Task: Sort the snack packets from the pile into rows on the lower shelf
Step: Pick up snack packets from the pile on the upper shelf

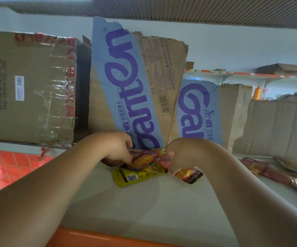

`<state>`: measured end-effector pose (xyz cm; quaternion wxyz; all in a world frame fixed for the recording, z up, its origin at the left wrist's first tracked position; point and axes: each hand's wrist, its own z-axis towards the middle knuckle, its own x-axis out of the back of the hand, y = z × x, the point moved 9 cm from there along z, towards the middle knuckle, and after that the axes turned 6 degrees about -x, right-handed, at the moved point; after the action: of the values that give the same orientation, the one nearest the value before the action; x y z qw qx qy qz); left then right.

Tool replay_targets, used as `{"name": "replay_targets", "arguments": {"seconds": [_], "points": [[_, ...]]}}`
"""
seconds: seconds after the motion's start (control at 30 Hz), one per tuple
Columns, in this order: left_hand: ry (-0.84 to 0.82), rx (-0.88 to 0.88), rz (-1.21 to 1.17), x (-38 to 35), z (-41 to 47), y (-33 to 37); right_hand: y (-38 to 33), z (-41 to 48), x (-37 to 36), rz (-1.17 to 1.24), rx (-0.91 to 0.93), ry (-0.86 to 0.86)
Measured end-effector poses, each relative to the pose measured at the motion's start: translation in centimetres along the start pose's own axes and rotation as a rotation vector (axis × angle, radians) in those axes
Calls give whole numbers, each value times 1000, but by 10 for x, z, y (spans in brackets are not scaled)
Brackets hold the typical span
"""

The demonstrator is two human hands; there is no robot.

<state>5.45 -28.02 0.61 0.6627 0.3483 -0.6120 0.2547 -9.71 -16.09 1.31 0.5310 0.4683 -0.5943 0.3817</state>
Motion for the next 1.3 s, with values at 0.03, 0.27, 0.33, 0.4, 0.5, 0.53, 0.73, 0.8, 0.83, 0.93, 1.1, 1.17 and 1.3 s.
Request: {"name": "replay_targets", "arguments": {"seconds": [0.03, 0.27, 0.33, 0.4, 0.5, 0.53, 0.73, 0.8, 0.83, 0.93, 1.1, 1.17, 1.3], "points": [[37, -4, -12, 4, -1, -1, 1, -3, 5, 22, 18, 29], [466, -157, -99, 55, -22, 16, 7, -23, 52, 452, 114, 474], [612, -180, -56, 75, -40, 24, 6, -28, 61, 555, 163, 584], [719, -188, -4, 90, -61, 31, 3, -35, 70, 595, 215, 693], [806, -177, 12, 102, -98, 35, 0, -44, 84, 636, 263, 778], [837, -176, 19, 105, -111, 36, 0, -47, 90, 637, 272, 791], [1005, -100, -5, 131, -214, 23, -35, -95, 121, 667, 445, 850], [1068, -52, -54, 137, -248, 10, -61, -119, 129, 710, 548, 853], [1088, -35, -76, 138, -261, 4, -73, -129, 132, 741, 586, 859], [1154, 26, -89, 137, -304, -17, -121, -156, 132, 802, 697, 841], [1256, 106, -55, 132, -379, -62, -215, -172, 114, 845, 817, 773], [1282, 154, -46, 130, -411, -93, -257, -178, 108, 880, 843, 749], [1266, 239, -38, 121, -467, -164, -343, -187, 96, 956, 859, 726]]}}
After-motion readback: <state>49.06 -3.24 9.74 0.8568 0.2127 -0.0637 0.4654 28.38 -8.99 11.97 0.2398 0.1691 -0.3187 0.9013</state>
